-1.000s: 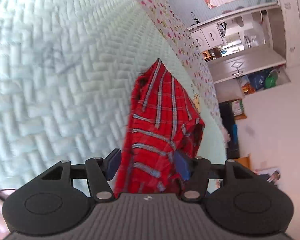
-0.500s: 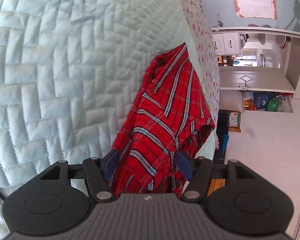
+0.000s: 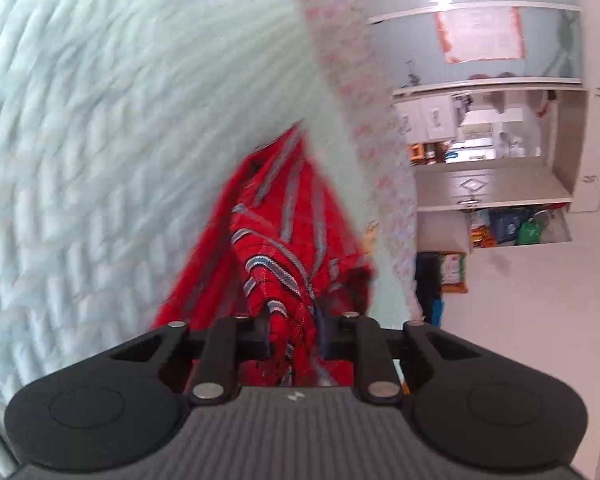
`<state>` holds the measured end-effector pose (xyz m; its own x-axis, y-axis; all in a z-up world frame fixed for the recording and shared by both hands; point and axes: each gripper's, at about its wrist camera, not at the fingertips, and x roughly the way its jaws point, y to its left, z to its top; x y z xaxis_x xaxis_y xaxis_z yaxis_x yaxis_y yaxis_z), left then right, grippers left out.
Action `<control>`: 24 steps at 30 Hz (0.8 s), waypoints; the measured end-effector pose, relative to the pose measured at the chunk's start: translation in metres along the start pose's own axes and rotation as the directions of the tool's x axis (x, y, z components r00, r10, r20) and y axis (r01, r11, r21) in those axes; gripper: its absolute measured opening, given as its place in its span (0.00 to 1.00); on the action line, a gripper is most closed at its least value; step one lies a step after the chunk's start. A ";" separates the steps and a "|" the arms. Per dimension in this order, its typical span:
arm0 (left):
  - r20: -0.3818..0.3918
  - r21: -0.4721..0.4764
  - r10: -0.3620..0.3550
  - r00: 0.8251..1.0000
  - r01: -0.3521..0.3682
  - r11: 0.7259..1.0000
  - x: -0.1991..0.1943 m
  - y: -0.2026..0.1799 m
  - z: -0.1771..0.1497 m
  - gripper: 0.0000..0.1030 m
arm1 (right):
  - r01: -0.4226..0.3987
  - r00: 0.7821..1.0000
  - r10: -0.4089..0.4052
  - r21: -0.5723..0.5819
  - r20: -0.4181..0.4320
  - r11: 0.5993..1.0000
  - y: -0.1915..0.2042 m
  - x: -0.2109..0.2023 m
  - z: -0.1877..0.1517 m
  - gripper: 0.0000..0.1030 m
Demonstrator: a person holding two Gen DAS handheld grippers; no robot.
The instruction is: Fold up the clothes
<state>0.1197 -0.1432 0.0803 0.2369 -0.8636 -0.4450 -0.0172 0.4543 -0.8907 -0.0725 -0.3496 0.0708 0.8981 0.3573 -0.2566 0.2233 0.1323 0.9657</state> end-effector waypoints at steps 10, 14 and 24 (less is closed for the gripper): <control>-0.077 0.118 0.073 0.994 -0.063 0.991 -0.005 -0.015 -0.041 0.16 | 0.157 0.976 -0.210 -0.511 -0.048 0.845 0.074 -0.036 0.023 0.09; -0.154 0.075 0.201 0.967 -0.192 0.979 0.030 0.049 -0.063 0.15 | 0.251 0.943 -0.322 -0.466 -0.079 0.848 -0.012 -0.034 0.000 0.09; -0.155 0.061 0.139 0.978 -0.131 0.990 0.022 0.050 -0.061 0.13 | 0.224 0.964 -0.260 -0.360 -0.053 0.906 -0.050 -0.050 -0.009 0.11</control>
<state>0.0643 -0.1527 0.0207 0.0785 -0.8156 -0.5733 0.0114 0.5758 -0.8175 -0.1321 -0.3661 0.0346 0.7876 0.3594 -0.5005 0.2671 0.5328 0.8029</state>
